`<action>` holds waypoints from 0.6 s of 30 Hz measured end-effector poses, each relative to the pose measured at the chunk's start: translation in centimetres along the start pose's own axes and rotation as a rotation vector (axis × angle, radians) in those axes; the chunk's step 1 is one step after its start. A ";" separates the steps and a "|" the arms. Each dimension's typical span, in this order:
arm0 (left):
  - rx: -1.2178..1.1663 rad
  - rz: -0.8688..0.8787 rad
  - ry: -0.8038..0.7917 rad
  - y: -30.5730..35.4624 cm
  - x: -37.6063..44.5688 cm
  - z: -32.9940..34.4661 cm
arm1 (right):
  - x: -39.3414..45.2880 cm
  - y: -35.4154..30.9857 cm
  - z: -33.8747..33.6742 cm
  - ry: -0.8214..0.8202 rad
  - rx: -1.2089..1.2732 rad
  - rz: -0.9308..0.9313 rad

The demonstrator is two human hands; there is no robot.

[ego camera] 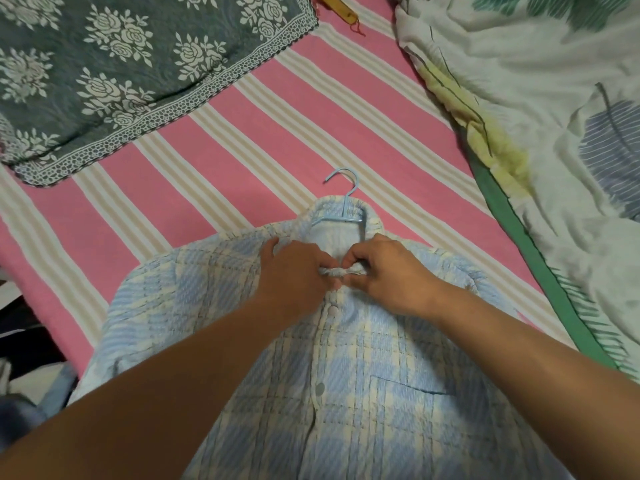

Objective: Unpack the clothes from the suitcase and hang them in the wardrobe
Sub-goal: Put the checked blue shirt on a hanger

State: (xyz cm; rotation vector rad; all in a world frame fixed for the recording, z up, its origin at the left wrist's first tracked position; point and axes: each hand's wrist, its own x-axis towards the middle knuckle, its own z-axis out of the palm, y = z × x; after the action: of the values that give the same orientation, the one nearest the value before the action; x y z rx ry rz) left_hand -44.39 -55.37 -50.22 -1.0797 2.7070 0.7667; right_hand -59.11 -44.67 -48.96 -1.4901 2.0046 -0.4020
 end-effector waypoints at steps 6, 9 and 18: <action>0.199 0.293 0.175 -1.5 -3.9 2.7 | 2.0 3.3 -1.7 0.247 0.445 0.292; 0.152 0.272 0.210 -3.3 -7.8 4.5 | 3.5 6.7 0.9 0.071 -0.039 0.450; 0.066 -0.123 -0.162 -10.4 -18.0 1.4 | 0.7 1.2 2.1 0.322 0.022 0.436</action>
State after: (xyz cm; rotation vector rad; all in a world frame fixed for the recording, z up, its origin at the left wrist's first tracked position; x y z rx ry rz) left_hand -24.17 -50.12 -50.34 -1.1071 2.4881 0.7073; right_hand -58.89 -44.73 -51.48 -0.9768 2.4900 -0.4972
